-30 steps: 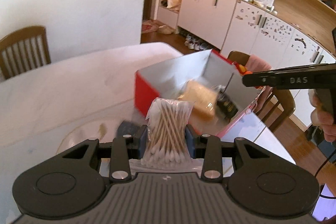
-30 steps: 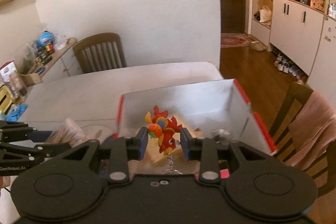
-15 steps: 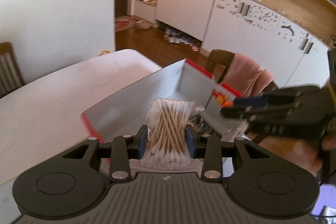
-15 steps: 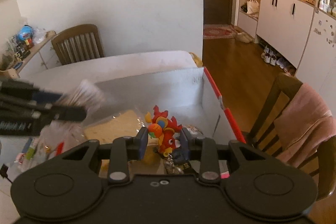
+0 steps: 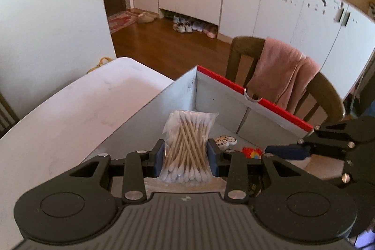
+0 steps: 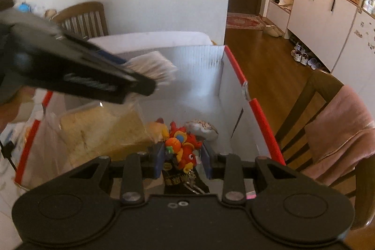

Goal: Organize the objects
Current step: 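Carry cotton swab bag in left tool while right tool carries parrot toy into box, then open left tool releasing swab bag while right tool releases parrot toy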

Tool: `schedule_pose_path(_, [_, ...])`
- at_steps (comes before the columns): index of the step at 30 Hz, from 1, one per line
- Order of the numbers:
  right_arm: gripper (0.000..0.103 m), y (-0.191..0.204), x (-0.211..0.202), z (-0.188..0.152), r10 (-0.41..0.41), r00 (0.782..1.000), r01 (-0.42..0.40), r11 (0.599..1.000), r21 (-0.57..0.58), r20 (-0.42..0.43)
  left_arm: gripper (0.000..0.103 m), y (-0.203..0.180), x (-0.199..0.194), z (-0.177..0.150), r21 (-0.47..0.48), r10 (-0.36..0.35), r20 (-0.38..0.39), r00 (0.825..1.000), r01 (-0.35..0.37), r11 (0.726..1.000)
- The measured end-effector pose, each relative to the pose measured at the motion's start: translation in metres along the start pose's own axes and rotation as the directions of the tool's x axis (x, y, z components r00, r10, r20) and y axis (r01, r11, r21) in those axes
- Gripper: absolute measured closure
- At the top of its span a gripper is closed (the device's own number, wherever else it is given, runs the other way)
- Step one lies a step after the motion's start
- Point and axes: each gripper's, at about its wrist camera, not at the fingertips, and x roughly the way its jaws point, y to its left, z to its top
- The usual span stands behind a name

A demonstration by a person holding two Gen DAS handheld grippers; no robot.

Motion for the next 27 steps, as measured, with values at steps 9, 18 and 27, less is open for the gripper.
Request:
schedule_pose_path(9, [0.071, 0.005, 0.012, -0.004, -0.007, 1.0, 0.006, 0.999, -0.047, -0.023, 0.067, -0.008, 0.046, 0.006, 0.038, -0.005, -0.091, 0.996, 0.009, 0.999])
schedule_pose_path(18, [0.07, -0.001, 0.007, -0.005, 0.018, 1.0, -0.018, 1.0, -0.015, -0.018, 0.067, -0.004, 0.072, 0.01, 0.02, 0.012, -0.151, 0.988, -0.009, 1.0])
schedule_pose_path(27, [0.069, -0.008, -0.002, -0.007, 0.04, 0.999, -0.04, 0.999, 0.014, -0.001, 0.046, 0.003, 0.082, 0.011, -0.035, 0.015, -0.174, 0.985, -0.021, 0.999])
